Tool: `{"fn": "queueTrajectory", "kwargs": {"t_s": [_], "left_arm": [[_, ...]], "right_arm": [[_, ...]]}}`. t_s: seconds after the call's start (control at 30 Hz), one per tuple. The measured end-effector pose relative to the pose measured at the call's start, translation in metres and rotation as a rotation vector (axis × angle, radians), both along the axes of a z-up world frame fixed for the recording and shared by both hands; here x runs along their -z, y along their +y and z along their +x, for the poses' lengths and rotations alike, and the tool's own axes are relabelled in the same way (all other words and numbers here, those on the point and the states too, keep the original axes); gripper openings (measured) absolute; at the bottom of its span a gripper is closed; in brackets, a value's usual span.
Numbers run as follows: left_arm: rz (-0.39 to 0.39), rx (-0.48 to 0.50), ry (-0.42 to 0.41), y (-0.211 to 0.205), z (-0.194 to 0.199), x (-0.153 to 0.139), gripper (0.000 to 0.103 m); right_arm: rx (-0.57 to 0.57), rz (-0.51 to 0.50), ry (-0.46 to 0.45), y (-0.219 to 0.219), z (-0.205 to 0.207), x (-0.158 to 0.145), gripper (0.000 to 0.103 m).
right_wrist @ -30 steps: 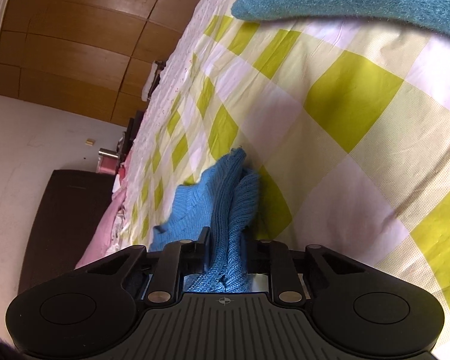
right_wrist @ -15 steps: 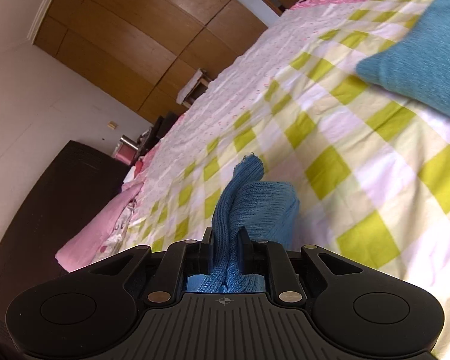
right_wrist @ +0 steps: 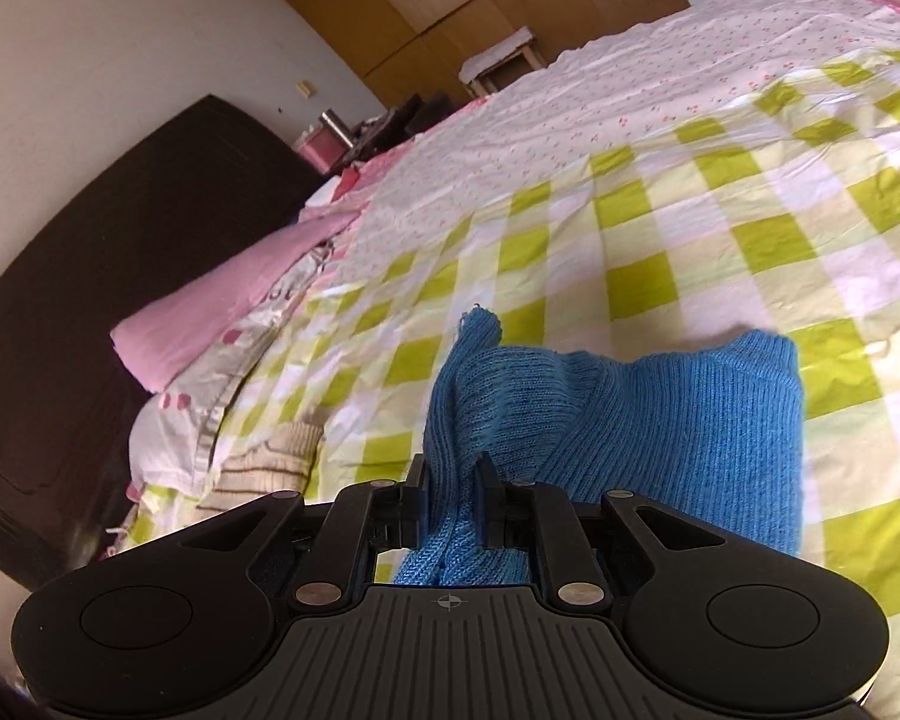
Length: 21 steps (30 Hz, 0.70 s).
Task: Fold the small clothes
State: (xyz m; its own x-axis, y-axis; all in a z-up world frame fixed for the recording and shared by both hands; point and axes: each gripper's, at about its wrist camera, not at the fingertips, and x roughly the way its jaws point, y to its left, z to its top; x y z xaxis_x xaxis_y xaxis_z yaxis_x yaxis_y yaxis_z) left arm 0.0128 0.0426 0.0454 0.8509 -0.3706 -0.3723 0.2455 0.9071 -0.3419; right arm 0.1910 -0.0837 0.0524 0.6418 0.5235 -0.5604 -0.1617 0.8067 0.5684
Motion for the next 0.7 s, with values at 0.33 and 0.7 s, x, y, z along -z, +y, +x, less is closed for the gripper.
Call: {"fn": "queueTrajectory", "kwargs": {"t_s": [0.33,0.7], "left_arm": [[0.016,-0.066,0.128,0.035,0.004,0.042,0.020],[0.079,-0.103,0.126,0.051,-0.013,0.028,0.027]], "right_arm": [[-0.107,-0.132,0.083,0.063,0.016,0.044,0.023],[-0.191,-0.091,-0.020,0.057,-0.004,0.003,0.025]]}}
